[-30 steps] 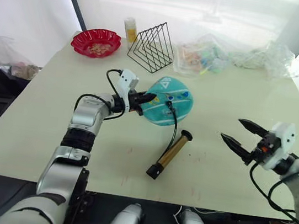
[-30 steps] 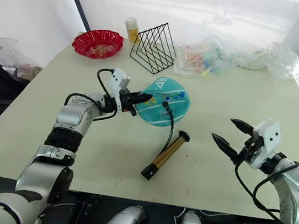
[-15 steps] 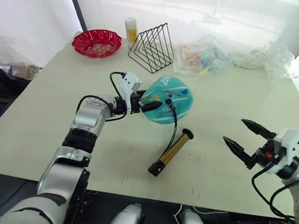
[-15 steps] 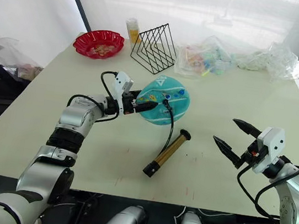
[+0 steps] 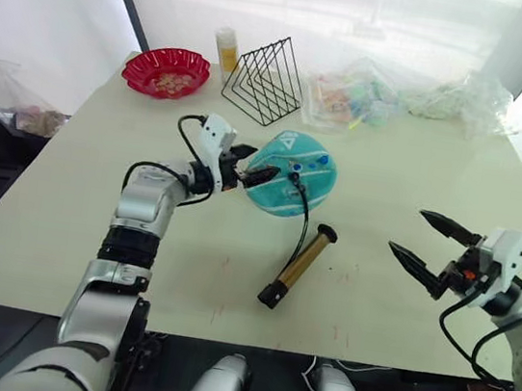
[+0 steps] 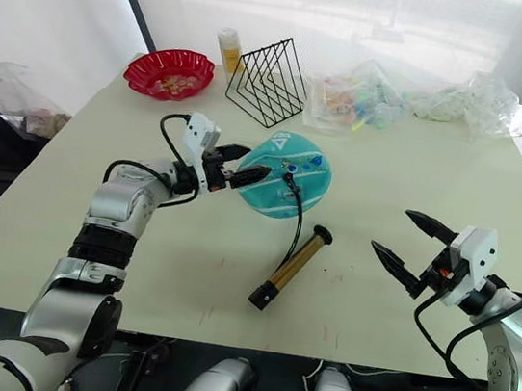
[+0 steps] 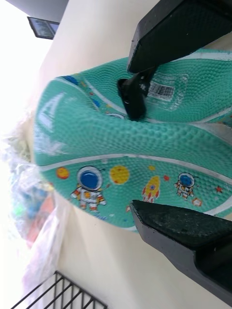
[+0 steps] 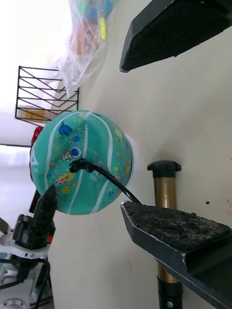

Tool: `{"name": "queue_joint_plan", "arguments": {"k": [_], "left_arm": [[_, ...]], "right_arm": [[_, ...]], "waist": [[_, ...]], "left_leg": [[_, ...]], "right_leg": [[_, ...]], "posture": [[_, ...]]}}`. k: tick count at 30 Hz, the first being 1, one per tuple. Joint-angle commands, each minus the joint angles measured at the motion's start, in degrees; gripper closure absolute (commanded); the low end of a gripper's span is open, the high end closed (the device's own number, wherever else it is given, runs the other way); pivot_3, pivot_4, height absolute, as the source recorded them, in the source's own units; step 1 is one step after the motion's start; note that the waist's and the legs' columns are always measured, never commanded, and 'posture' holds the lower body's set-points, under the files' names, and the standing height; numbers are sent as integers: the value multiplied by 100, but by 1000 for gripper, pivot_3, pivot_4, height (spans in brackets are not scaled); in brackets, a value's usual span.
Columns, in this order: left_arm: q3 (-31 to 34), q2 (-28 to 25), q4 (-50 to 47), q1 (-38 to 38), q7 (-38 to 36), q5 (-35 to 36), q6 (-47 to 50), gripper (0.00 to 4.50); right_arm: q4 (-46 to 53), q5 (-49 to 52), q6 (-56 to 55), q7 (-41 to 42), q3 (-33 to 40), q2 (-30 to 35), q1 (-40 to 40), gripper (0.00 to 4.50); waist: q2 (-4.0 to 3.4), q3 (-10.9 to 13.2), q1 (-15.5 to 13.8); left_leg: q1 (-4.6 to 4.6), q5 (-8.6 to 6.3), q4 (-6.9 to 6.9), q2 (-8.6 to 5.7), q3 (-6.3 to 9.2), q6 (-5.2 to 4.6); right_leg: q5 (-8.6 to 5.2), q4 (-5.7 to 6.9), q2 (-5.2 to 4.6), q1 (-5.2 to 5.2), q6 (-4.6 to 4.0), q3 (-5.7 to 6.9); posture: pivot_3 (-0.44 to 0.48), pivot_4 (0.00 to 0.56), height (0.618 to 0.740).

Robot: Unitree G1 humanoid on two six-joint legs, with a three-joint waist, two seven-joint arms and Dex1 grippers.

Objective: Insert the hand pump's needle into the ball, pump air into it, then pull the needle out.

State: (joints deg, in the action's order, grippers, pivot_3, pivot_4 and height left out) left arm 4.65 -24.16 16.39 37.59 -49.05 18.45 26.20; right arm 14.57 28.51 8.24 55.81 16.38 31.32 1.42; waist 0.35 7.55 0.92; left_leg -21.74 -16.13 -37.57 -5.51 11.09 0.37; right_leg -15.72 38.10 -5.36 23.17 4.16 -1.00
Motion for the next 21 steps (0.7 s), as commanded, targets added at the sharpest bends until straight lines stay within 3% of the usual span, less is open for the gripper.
{"name": "queue_joint_plan", "arguments": {"k": [1, 13, 21], "left_arm": [[333, -220, -629, -172, -95, 384, 130, 69], [942, -1128, -1978, -1575, -512, 1295, 681, 69], [1464, -1718, -2492, -3360, -912, 1386, 322, 69]], "right_arm": [[46, 133, -174, 71, 69, 68, 23, 0], [-230, 258, -345, 248, 143, 119, 187, 0], [-594, 272, -664, 524, 417, 325, 513, 0]], "waist": [[-1, 0, -3], [-9, 5, -25], [-28, 22, -13]], "left_leg": [[0, 0, 0, 0, 0, 0], [2, 0, -2, 3, -3, 0], [8, -1, 8, 13, -22, -2]], "right_leg": [[0, 0, 0, 0, 0, 0], [1, 2, 0, 0, -1, -4], [1, -2, 2, 3, -2, -24]], "posture": [[0, 150, 740], [0, 150, 740], [0, 150, 740]]}}
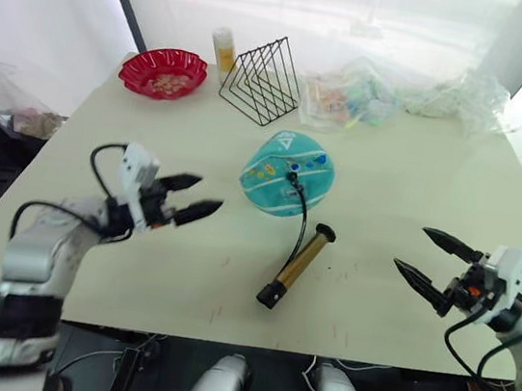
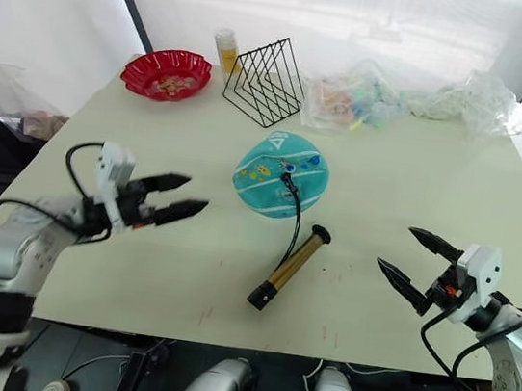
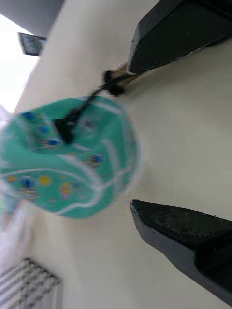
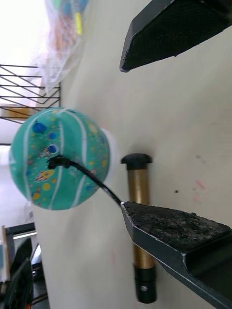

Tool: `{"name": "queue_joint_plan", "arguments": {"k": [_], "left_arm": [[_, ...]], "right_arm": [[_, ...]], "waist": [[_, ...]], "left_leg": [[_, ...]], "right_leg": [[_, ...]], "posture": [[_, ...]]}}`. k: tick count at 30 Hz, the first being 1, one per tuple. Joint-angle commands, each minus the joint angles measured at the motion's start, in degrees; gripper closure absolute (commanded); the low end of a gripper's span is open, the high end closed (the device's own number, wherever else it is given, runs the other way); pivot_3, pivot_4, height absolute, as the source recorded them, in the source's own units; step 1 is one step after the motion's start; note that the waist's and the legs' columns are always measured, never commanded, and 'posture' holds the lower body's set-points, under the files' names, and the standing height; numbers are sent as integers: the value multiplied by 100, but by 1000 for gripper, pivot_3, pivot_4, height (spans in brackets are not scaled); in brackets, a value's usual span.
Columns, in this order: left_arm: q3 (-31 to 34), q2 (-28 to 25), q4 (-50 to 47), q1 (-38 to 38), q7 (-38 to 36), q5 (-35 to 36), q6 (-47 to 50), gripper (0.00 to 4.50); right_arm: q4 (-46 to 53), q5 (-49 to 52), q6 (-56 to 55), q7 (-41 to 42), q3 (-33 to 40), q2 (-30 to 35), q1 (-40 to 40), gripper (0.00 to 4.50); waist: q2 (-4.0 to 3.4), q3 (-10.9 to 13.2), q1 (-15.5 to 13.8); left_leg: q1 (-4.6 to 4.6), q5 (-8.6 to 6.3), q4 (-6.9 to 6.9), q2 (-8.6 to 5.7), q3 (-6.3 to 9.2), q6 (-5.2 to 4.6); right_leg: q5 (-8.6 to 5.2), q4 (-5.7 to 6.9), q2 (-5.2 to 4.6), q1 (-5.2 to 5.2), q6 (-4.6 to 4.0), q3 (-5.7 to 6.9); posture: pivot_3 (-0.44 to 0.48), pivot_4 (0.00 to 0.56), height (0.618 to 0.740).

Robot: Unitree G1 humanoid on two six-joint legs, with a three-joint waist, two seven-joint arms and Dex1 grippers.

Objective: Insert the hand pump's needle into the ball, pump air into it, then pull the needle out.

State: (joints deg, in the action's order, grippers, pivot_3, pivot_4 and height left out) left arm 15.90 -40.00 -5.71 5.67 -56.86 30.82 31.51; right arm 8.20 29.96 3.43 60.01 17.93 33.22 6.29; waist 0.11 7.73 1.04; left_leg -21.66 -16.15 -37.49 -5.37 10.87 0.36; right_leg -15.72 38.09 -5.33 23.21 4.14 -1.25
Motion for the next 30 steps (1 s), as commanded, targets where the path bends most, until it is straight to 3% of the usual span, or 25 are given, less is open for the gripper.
{"name": "queue_joint_plan", "arguments": {"k": [1, 9, 15, 30], "left_arm": [[388, -148, -293, -269, -164, 178, -250, 69], [740, -263, -32, -1181, -629, 107, -885, 69], [985, -358, 248, -1656, -969, 91, -1378, 69], [846, -491, 359, -1788, -1160, 63, -1518, 69]], "right_arm": [[-9, 129, -204, 135, 307, 173, 58, 0], [-311, 235, -359, 488, 726, 462, 486, 0], [-726, 264, -597, 860, 1362, 642, 1312, 0], [-897, 321, -754, 1018, 1731, 611, 1747, 0]], "waist": [[-6, 5, -34], [-14, 9, -47], [-15, 10, -52], [-16, 15, -37]], "left_leg": [[1, 0, 0, 1, -2, 0], [4, -1, 1, 7, -7, -1], [5, -3, 5, 9, -16, -5], [45, -31, 13, 46, -95, -50]], "right_leg": [[2, 2, -1, -1, -4, -1], [8, -1, -2, -5, -10, 0], [8, -9, -2, -4, -10, -3], [10, -10, 28, -13, -11, -64]], "posture": [[0, 150, 740], [0, 150, 740], [0, 150, 740], [0, 150, 740]]}}
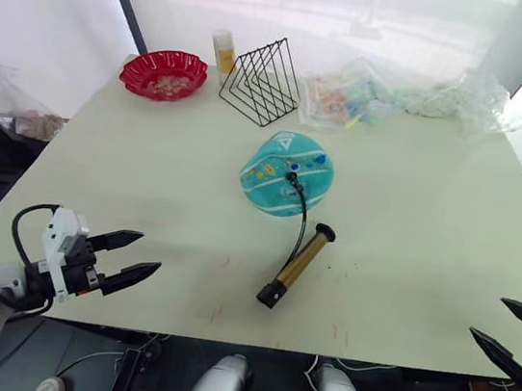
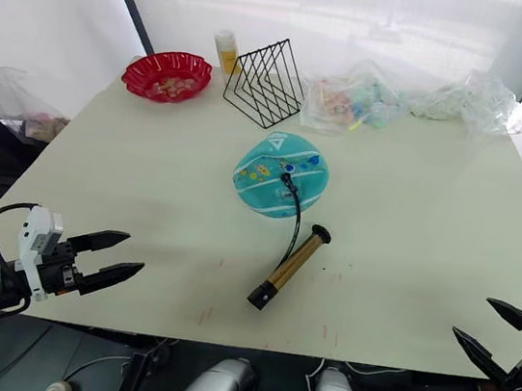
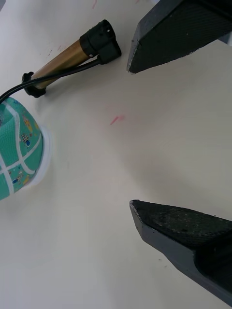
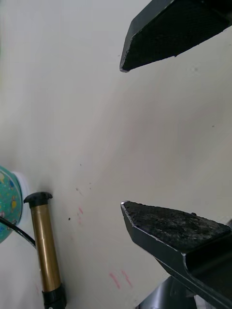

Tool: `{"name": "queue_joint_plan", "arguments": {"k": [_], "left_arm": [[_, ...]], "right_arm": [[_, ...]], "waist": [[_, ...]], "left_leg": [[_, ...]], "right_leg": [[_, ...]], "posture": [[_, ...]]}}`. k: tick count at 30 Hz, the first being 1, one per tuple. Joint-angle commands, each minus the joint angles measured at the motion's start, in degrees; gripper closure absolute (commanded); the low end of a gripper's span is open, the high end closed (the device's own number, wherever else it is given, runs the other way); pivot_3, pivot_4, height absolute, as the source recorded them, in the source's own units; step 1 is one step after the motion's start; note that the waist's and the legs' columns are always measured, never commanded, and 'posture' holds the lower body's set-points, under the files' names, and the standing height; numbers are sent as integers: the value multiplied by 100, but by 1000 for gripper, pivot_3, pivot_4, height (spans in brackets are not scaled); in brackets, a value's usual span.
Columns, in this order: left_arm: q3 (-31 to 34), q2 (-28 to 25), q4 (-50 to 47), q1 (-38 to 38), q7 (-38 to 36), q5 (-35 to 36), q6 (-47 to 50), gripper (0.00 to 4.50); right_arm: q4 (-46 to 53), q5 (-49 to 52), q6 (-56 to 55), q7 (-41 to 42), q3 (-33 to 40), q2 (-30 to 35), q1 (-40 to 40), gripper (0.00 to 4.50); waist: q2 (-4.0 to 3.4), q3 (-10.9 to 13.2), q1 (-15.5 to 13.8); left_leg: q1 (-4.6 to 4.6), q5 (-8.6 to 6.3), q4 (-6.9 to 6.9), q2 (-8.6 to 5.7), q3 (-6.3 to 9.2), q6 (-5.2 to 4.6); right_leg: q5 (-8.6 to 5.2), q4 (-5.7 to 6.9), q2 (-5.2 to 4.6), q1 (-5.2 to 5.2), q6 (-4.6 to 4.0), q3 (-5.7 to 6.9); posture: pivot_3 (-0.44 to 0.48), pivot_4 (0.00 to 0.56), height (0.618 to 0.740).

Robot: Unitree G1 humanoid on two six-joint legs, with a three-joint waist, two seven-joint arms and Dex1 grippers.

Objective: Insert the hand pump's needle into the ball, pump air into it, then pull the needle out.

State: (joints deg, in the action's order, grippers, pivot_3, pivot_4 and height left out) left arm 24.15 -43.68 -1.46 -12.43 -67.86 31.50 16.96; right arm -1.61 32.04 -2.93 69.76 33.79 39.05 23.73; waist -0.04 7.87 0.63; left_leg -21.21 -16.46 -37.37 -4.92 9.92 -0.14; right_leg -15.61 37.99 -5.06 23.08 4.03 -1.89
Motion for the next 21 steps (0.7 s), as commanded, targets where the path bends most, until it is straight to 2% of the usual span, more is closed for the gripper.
{"name": "queue_joint_plan", "arguments": {"k": [1, 5, 12, 14, 17, 21], "left_arm": [[-44, -127, -105, 48, -42, -31, -33, 69], [-708, -132, -990, 132, 159, -70, 416, 69], [-1221, -136, -1653, 354, 620, -92, 896, 69], [-1640, -83, -1812, 630, 807, -247, 1063, 69], [-2515, 265, -2053, 1424, 1380, -523, 1631, 69], [-2869, 567, -2157, 1928, 1821, -424, 2370, 69]], "right_arm": [[113, 123, -118, 56, 103, 12, -21, 0], [138, 171, -77, 300, -178, 70, -293, 0], [266, 337, 105, 475, -207, 114, -392, 0], [409, 422, 192, 529, -262, 139, -423, 0], [676, 457, 276, 631, -422, 192, -460, 0], [1013, 533, 420, 527, -522, 144, -452, 0]], "waist": [[0, 2, 6], [3, 5, 8], [2, 8, -8], [-1, 10, -26], [-2, 9, -38], [7, 13, -9]], "left_leg": [[14, -1, 1, 2, -6, -2], [50, -11, 8, 11, -18, -14], [50, -12, 9, 14, -15, -15], [49, -12, 8, 13, -17, -15], [51, -12, 5, 7, -23, -16], [49, -10, -2, 8, -23, -14]], "right_leg": [[0, 0, -1, -10, 1, -8], [-1, -8, 3, -43, 2, -17], [1, -8, 2, -41, 3, -22], [2, -8, 3, -42, 4, -22], [5, -8, 9, -44, 10, -25], [9, -4, 15, -43, 15, -28]], "posture": [[0, 150, 740], [0, 150, 740], [0, 150, 740], [0, 150, 740], [0, 150, 740], [0, 150, 740]]}}
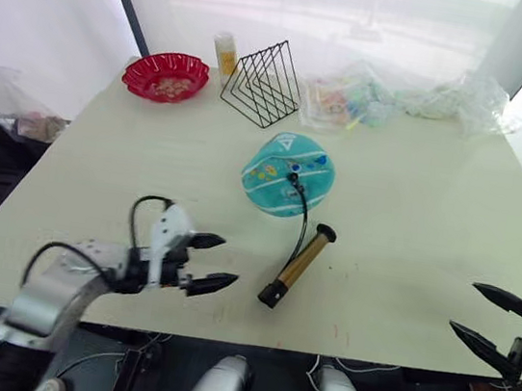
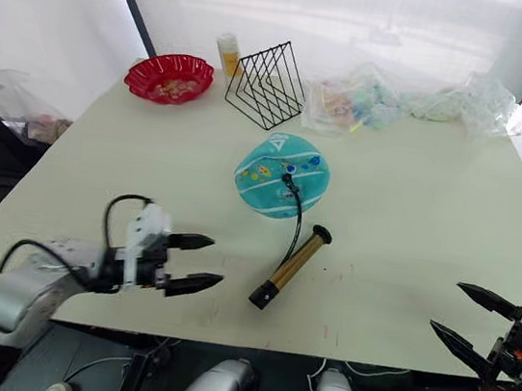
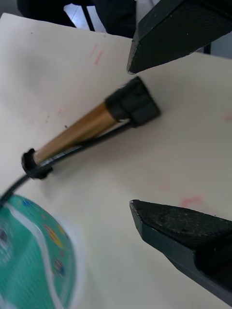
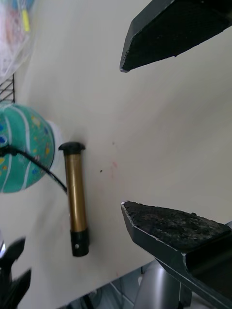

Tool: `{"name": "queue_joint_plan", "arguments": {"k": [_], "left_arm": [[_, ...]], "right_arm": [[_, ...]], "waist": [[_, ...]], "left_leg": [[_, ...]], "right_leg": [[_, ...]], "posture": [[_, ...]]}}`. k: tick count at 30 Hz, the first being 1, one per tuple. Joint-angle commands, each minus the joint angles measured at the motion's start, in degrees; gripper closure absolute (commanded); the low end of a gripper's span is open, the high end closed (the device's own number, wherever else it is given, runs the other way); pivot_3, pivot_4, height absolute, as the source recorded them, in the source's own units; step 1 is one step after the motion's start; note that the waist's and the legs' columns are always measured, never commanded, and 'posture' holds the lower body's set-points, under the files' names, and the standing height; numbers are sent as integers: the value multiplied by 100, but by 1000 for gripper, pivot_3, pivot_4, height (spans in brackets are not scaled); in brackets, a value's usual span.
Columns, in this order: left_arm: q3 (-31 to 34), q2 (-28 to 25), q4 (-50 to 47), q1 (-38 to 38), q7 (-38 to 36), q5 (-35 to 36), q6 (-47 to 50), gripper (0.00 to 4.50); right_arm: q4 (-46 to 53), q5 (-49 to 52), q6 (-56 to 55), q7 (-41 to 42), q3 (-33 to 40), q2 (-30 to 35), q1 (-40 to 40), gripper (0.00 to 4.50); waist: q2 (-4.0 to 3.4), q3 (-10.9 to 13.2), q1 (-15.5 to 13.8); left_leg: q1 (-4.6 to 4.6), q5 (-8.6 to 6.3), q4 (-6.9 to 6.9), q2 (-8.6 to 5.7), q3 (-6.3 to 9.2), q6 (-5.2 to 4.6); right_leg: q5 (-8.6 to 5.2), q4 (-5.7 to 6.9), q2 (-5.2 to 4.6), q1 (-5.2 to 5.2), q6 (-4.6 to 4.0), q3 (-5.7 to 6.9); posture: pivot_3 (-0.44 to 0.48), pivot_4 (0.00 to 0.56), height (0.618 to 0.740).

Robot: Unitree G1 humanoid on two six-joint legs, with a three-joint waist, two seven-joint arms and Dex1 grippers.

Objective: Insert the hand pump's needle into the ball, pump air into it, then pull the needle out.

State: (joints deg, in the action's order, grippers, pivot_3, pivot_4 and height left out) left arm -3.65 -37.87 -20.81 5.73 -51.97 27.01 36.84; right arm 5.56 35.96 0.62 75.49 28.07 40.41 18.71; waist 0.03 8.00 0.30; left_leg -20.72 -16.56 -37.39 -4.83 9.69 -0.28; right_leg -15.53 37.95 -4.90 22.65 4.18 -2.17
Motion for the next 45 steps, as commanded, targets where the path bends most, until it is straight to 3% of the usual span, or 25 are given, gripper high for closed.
{"name": "queue_joint_plan", "arguments": {"k": [1, 4, 7, 12, 19, 28, 34, 38, 39, 40, 41, 45], "left_arm": [[-260, 66, -272, 248, 324, 47, 612, 69], [-976, 368, -380, 716, 598, 4, 1325, 69], [-1514, 593, -159, 1052, 960, -436, 1456, 69], [-1816, 903, -102, 1318, 1224, -521, 1836, 69], [-2785, 1328, 477, 1960, 1898, -1405, 2137, 69], [-3035, 1424, 772, 2016, 2188, -1896, 2184, 69], [-3160, 1181, 709, 1958, 2084, -2090, 2008, 69], [-2926, 1310, 762, 1904, 2054, -1938, 2026, 69], [-2871, 1331, 763, 1899, 2042, -1916, 1972, 582], [-2833, 1351, 765, 1897, 2036, -1906, 1937, 715], [-2822, 1342, 767, 1897, 2021, -1916, 1900, 1257], [-2828, 1272, 818, 1886, 1945, -1986, 1816, 2562]], "right_arm": [[358, 122, 56, -55, 15, 3, 47, 0], [513, 62, -8, -119, -98, -27, -21, 0], [675, 107, 39, -243, -100, -25, -85, 0], [829, 119, 55, -405, -133, -60, -70, 0], [967, 122, 18, -494, -178, -93, -6, 0], [1081, 105, 18, -601, -181, -133, 59, 0], [1010, 27, -55, -642, -229, -166, 20, 0], [994, 3, -62, -672, -276, -173, -45, 0], [986, -4, -70, -674, -283, -176, -54, 0], [975, -8, -78, -672, -286, -176, -60, 0], [968, -9, -83, -671, -285, -175, -59, 0], [955, -21, -99, -672, -284, -174, -48, 0]], "waist": [[0, 0, 39], [1, 2, 24], [14, 10, 20], [20, 13, 12], [27, 17, -67], [28, 18, -99], [28, 18, -89], [28, 18, -93], [28, 18, -95], [28, 18, -95], [28, 18, -96], [27, 17, -99]], "left_leg": [[1, 1, 0, 0, 0, 2], [-2, 1, 2, -2, 0, 3], [-2, 1, -4, -8, -7, 1], [-1, 1, -5, -9, -8, 3], [-1, 9, -8, -10, -11, 15], [0, 11, -8, -9, -19, 18], [3, 11, -8, -6, -24, 18], [4, 11, -8, -5, -27, 18], [4, 11, -8, -5, -27, 18], [3, 11, -8, -5, -27, 18], [3, 11, -8, -5, -27, 18], [3, 11, -8, -5, -28, 18]], "right_leg": [[0, -1, 0, 1, 0, -5], [0, -5, 1, 3, 0, -6], [4, -4, -2, 1, 8, -12], [7, -2, 1, 1, 13, -14], [8, -4, 1, -1, 15, -16], [9, -4, 2, 1, 17, -23], [8, -3, 4, 1, 17, -28], [9, -3, 5, 2, 17, -30], [9, -3, 5, 1, 17, -29], [8, -3, 5, 1, 17, -29], [9, -3, 5, 2, 17, -29], [9, -4, 4, 1, 17, -29]], "posture": [[0, 150, 740], [0, 150, 740], [0, 150, 740], [0, 150, 740], [0, 150, 740], [0, 150, 740], [0, 150, 740], [0, 150, 740], [0, 150, 740], [0, 150, 740], [0, 150, 740], [0, 150, 740]]}}
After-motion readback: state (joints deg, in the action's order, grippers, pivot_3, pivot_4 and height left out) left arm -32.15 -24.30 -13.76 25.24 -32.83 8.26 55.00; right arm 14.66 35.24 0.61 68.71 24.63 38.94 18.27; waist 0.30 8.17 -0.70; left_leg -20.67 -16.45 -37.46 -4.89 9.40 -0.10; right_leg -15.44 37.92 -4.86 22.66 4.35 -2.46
